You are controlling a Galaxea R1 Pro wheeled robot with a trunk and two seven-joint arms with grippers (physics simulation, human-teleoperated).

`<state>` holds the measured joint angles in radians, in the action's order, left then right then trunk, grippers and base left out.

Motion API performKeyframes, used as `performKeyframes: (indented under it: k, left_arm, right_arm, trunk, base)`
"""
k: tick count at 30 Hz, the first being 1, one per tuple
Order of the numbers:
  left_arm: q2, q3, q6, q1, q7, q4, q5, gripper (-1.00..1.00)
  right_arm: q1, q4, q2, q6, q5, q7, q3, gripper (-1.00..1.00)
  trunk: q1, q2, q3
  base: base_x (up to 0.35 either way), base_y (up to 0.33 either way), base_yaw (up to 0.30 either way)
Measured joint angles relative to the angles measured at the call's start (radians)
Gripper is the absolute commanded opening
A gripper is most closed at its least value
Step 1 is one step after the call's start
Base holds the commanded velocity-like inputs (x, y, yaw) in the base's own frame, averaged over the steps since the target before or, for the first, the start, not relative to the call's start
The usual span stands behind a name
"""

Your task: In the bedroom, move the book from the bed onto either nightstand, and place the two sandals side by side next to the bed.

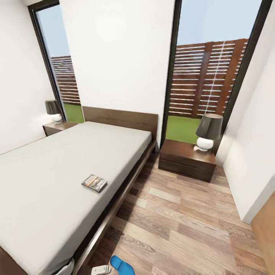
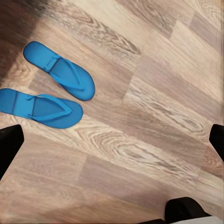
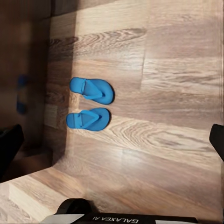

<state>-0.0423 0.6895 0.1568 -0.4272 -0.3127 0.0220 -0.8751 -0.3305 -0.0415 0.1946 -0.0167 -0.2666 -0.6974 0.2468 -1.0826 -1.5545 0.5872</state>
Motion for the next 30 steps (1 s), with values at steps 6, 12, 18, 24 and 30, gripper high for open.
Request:
performKeyframes:
  k: [6, 12, 18, 24, 30]
  left_arm:
    - [0.001, 0.0, 0.0, 0.0, 0.001, 0.0, 0.0, 1.0]
    - [0.001, 0.0, 0.0, 0.0, 0.001, 0.0, -0.001, 1.0]
    - [0.001, 0.0, 0.0, 0.0, 0.001, 0.0, 0.001, 1.0]
    - [0.001, 0.0, 0.0, 0.0, 0.002, 0.0, 0.002, 1.0]
    - [0.001, 0.0, 0.0, 0.0, 0.002, 0.0, 0.002, 1.0]
  right_arm:
    - [0.0, 0.0, 0.0, 0.0, 0.0, 0.0, 0.0, 1.0]
    - [0.0, 0.0, 0.0, 0.0, 0.0, 0.0, 0.0, 1.0]
    - [0.0, 0.0, 0.0, 0.0, 0.0, 0.0, 0.0, 1.0]
    - [0.0, 0.0, 0.0, 0.0, 0.0, 0.001, 0.0, 1.0]
    - [0.0, 0.0, 0.0, 0.0, 0.0, 0.001, 0.0, 1.0]
  trunk:
    - [0.0, 0.0, -0.002]
    - [0.0, 0.0, -0.004]
    - [0.0, 0.0, -0.006]
    - [0.0, 0.0, -0.009]
    - [0.0, 0.0, -0.011]
  base:
    - [0.0, 0.0, -0.3]
    - [0.0, 0.0, -0.3]
    - [0.0, 0.0, -0.3]
    - [0.0, 0.0, -0.3]
    - [0.0, 0.0, -0.3]
